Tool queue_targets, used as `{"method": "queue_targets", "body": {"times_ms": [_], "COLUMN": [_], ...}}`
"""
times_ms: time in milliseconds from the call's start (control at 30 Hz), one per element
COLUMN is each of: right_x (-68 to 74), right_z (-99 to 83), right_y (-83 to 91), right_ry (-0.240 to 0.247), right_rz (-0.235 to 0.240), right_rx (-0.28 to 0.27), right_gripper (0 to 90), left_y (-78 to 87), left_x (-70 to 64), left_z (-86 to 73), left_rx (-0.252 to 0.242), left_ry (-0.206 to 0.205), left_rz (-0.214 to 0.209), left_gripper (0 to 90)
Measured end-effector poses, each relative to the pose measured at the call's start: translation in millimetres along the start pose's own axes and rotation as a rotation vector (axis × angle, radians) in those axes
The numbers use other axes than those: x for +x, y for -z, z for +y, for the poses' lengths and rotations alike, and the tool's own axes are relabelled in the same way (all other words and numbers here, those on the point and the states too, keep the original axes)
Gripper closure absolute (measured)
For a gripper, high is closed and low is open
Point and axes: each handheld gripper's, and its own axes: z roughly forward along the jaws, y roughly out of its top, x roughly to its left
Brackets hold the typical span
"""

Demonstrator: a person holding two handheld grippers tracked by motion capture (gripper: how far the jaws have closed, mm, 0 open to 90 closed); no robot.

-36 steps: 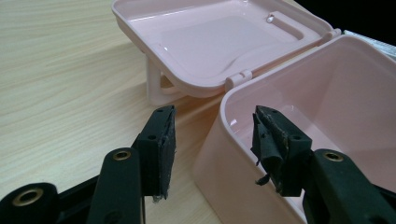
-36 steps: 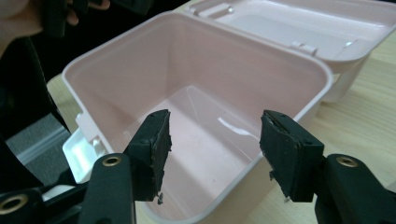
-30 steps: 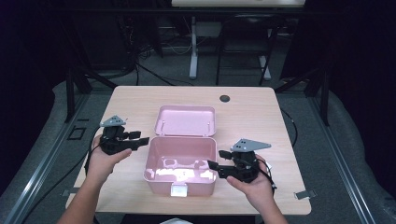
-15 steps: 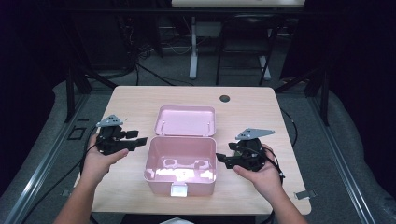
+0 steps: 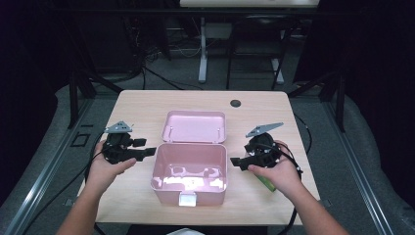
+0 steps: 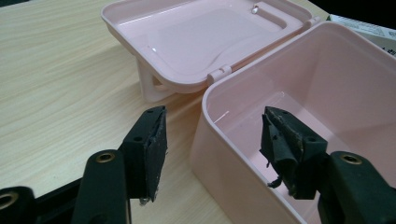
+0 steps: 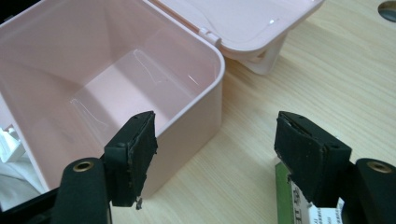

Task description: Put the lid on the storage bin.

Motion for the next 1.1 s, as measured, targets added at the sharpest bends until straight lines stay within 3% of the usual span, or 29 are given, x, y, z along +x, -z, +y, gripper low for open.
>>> {"method": "queue_targets", "body": {"times_ms": [200, 267, 567, 800, 1033, 1100], "right_x": [-13.1, -14.4, -16.8, -27.7, -35.4, -36.4], "right_z": [5.6, 5.3, 9.3, 10.2, 10.0, 9.8], "right_y": [-0.8, -0.3, 0.2, 0.7, -4.6, -6.5], "right_ry": [-0.051, -0.011, 0.003, 0.019, 0.048, 0.064], "right_rz": [0.012, 0.025, -0.026, -0.065, -0.082, -0.092], "right_rx": [0.035, 0.070, 0.097, 0.124, 0.242, 0.246], "right_gripper": [21.1, 16.0, 16.4, 32.4, 47.7, 48.6], "left_y": [1.2, 2.0, 6.4, 7.4, 7.1, 7.8], "left_x": [2.6, 3.5, 3.8, 3.8, 3.9, 4.1], "left_z": [-0.2, -0.4, 0.4, 0.8, 0.6, 0.7], "left_rx": [-0.001, -0.007, -0.030, -0.036, -0.034, -0.034], "left_ry": [0.015, 0.015, 0.021, 0.013, 0.005, 0.004], "left_rz": [0.002, 0.006, -0.004, -0.003, -0.007, -0.009], "left_gripper": [35.9, 34.8, 31.5, 31.3, 31.3, 31.3]}}
